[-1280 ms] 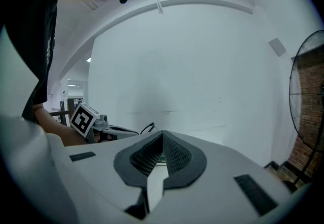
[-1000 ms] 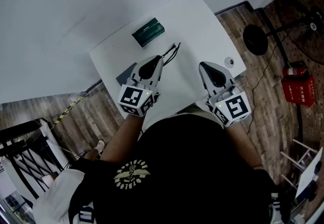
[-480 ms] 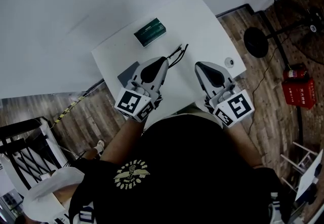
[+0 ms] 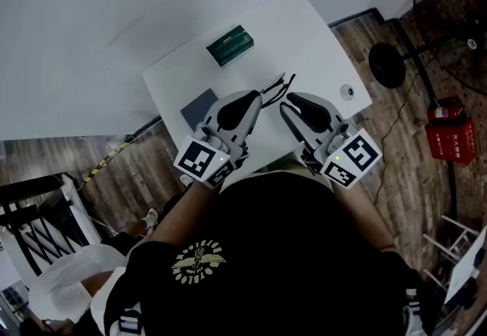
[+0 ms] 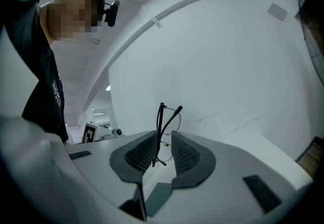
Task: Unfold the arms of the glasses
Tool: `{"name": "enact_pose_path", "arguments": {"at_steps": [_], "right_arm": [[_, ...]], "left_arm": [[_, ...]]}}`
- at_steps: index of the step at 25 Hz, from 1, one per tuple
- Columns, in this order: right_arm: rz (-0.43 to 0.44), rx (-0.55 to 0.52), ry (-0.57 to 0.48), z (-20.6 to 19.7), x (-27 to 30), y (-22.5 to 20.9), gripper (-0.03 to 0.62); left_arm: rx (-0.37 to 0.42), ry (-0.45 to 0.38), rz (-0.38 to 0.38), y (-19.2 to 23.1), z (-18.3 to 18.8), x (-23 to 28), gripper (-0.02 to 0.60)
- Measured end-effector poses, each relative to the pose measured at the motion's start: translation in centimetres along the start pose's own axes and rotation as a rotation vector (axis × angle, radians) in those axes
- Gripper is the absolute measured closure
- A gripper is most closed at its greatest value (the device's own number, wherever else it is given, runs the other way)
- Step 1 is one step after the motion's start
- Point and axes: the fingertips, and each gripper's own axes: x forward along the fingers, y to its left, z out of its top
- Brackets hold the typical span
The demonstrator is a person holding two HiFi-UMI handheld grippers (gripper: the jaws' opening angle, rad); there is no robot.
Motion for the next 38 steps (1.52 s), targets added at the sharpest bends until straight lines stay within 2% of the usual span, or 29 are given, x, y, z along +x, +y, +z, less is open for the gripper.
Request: {"name": "enact_pose_path", "arguments": {"at_steps": [9,15,19,26,30,34,38], "right_arm": [[0.002,0.029,-0.010,-0.2,0.0,0.5,0.525],[0.024,0.006,0.000,-0.6,0.2,1.3,0.566],[0.048,-0.024,-0.003,-0.5,0.3,1.7,0.577],[0.094,-0.066,-0.010,0.4,0.0,2.4,0.582],[0.118,-0.080,0.005,0.2,0.0,2.6,0.582],[0.117,-0.084,0.019,-0.2,0.3,2.5,0.582],[0.118,-0.082,0.039,-0.6,0.4,2.6,0.582]], "left_arm": [[0.024,0.015,-0.039,-1.3,-0.2,-0.3,0.561],[0.044,0.020,-0.059,-1.2,-0.5,-0.4,0.561],[0.098,0.035,-0.076,-1.6,-0.4,-0.1,0.560],[0.281,0.118,-0.097,-2.4,-0.7,0.6,0.553],[0.287,0.149,-0.082,-2.2,-0.9,0.8,0.531],[0.350,0.175,-0.064,-1.6,-0.8,0.9,0.531],[0.358,0.191,-0.035,-1.6,-1.0,0.8,0.558]]}}
